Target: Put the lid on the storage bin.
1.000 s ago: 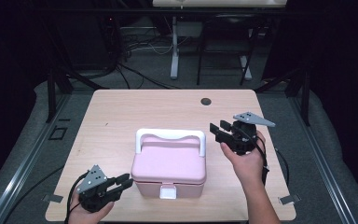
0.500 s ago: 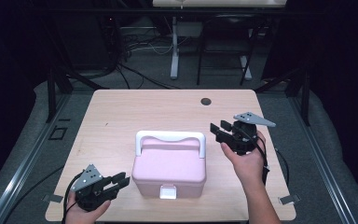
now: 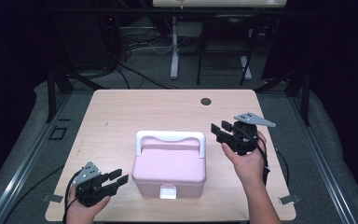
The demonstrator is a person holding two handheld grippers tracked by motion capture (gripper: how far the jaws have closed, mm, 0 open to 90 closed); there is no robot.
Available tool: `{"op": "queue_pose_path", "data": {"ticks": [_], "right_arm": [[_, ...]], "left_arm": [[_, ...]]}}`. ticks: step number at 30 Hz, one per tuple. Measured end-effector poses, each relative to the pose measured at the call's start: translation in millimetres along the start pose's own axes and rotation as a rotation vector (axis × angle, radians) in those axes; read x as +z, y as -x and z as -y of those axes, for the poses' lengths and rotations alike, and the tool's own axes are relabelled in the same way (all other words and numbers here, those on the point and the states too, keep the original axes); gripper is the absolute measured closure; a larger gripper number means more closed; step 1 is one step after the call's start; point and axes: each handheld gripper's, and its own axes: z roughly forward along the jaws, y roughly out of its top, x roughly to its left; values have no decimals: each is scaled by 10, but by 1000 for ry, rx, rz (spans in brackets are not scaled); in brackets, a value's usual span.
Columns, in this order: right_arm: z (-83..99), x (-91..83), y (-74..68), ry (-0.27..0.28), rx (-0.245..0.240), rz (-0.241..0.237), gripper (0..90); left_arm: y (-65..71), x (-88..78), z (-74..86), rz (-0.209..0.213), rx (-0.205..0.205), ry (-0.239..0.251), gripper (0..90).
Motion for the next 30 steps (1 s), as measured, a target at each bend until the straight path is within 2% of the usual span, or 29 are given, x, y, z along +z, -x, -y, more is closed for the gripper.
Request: {"op": "queue_pose_path", "data": {"ticks": [4, 13, 20, 21, 24, 30], "right_arm": [[10, 18, 9, -7, 6, 2, 556], [41, 50, 45, -19, 5, 16, 554], [65, 68, 95, -27, 17, 24, 551], [70, 72, 107, -27, 17, 26, 550], [86, 91, 128, -28, 21, 33, 548], [146, 176, 173, -61, 19, 57, 539]], "left_arm": [[-66, 110, -126, -30, 19, 9, 609], [-229, 271, -230, -75, -3, 17, 600], [-276, 312, -180, -89, -4, 11, 577], [-294, 323, -150, -94, -16, 13, 572], [-331, 343, -98, -106, -17, 13, 554], [-374, 342, -25, -122, -13, 5, 525]]}}
